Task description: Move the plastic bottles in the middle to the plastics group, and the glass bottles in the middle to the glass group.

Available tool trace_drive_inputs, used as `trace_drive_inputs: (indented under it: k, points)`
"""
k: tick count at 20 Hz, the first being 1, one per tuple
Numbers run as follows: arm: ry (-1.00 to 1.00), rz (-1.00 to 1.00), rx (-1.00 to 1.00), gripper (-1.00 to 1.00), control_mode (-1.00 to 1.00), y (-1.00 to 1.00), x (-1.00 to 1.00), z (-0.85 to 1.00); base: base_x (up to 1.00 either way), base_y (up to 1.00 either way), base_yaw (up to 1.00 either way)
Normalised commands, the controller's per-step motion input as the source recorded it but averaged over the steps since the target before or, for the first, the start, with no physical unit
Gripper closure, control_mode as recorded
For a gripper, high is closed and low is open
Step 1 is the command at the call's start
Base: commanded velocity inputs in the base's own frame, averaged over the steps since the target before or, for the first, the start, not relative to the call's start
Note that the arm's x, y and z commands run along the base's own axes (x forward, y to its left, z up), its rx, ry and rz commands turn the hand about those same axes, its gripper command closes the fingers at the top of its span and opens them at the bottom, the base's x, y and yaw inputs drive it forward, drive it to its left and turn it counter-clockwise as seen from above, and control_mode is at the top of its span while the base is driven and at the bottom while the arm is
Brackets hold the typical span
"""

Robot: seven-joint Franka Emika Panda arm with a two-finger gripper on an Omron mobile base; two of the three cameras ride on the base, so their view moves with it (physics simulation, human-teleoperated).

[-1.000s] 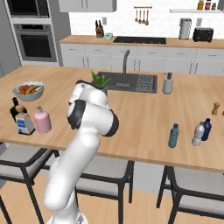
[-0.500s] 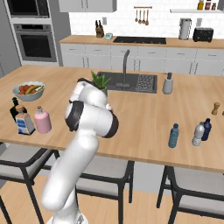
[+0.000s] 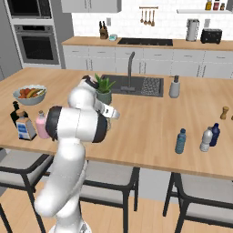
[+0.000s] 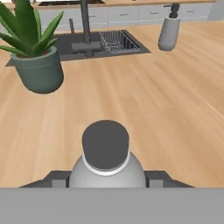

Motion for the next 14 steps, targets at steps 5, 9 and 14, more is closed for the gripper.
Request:
trace_drive_inputs:
  k: [5, 9, 14]
  points:
    - [0.00, -0.26, 0.00, 1.00, -1.00, -0.70, -0.64, 0.22, 0.00, 0.00, 0.00]
    - [0.00, -0.27, 0.00, 1.00, -1.00, -0.72, -0.62, 0.20, 0.00, 0.00, 0.00]
    - [0.00, -0.25, 0.00, 1.00, -1.00, -0.64, -0.76, 0.02, 0.00, 0.00, 0.00]
